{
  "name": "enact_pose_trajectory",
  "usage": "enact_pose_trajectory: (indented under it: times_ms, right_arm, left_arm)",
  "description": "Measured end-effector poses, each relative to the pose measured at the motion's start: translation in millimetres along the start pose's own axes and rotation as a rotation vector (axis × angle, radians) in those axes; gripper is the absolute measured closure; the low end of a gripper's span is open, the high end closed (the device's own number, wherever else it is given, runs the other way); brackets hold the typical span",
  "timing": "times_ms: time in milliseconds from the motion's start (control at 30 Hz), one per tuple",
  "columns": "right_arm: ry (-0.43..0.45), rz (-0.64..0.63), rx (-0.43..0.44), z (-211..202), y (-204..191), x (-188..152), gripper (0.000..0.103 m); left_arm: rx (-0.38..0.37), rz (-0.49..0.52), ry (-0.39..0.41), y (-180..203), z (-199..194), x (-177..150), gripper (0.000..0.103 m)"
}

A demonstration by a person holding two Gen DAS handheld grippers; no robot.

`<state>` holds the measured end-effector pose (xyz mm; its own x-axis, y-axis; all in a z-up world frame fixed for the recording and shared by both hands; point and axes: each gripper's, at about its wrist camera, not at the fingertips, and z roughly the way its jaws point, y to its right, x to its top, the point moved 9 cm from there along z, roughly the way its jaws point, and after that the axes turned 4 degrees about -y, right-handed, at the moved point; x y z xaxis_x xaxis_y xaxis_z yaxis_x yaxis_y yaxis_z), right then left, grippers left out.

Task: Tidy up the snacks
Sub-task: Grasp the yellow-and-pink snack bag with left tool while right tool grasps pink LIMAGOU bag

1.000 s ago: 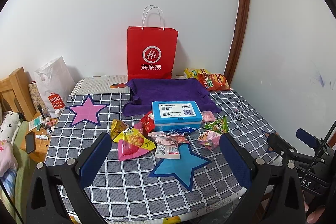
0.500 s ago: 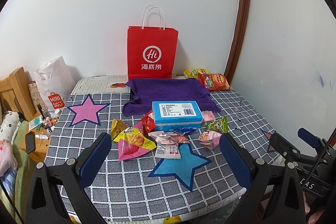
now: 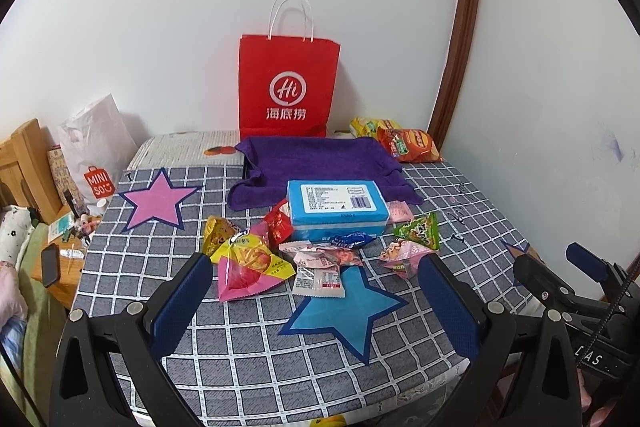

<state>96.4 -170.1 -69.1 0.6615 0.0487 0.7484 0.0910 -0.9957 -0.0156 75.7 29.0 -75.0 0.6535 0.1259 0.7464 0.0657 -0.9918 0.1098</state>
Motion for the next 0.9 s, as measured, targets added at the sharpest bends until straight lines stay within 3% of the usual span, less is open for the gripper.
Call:
enact_pose_trajectory:
  times_ms: [500,700,900]
  right_arm:
    - [-0.179,0.024,-0.022,90,15,-33,0.001]
    - [-0.175,0.037,0.026,115,14,-37,0.004]
    - [-0.133,0.107,0.114,130,13,-17,0.004]
  left_arm:
    - [-0.008,-0.085,-0.143,-32,84,-32,0.0]
    - [-0.023,-0.1,-0.192,-44,117,-45,0.001]
    - [0.005,-0.098,-0.213,-61,137,-47,0.001]
